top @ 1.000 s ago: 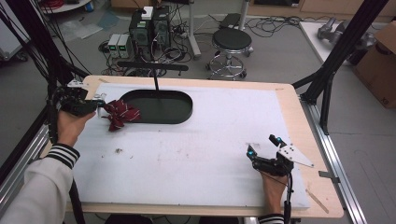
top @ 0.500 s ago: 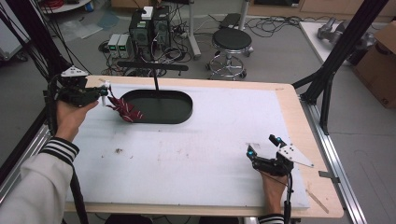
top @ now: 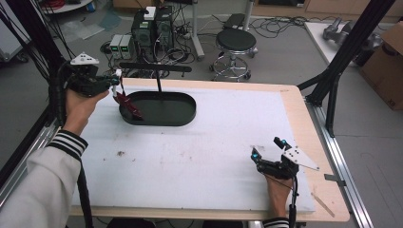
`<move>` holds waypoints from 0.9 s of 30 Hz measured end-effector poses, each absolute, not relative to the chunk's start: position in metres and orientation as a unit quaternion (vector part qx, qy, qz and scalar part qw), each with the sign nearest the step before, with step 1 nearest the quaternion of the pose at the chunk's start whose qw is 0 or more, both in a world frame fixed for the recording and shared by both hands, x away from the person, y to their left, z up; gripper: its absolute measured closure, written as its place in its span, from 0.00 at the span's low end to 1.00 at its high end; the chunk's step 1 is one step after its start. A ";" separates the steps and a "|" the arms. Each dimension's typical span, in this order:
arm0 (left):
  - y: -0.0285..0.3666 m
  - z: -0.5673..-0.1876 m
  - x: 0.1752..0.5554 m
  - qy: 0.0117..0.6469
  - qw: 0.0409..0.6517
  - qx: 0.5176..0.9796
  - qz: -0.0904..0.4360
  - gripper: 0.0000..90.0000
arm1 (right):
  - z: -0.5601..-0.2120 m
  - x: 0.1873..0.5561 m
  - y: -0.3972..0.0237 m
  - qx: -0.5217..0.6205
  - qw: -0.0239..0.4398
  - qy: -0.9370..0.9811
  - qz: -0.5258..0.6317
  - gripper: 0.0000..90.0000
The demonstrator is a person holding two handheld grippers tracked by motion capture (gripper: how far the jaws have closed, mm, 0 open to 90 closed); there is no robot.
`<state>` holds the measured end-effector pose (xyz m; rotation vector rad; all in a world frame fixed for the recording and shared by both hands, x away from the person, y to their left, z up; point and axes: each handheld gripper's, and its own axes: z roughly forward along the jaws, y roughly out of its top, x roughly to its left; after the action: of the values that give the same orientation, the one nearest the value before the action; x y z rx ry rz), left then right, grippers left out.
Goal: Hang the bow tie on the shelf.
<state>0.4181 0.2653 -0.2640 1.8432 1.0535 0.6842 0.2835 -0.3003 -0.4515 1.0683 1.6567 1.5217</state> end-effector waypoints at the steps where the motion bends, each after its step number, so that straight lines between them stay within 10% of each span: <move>1: 0.263 -0.262 0.419 0.421 0.442 0.743 0.275 0.97 | -0.451 0.284 -0.300 0.406 0.321 0.630 0.579 0.02; 27: 0.246 -0.254 0.448 0.391 0.460 0.745 0.285 0.97 | -0.451 0.283 -0.300 0.410 0.318 0.629 0.579 0.02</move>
<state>0.4482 0.2457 -0.2544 1.8324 0.9615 0.7009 0.2834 -0.3005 -0.4514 1.0781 1.6536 1.5239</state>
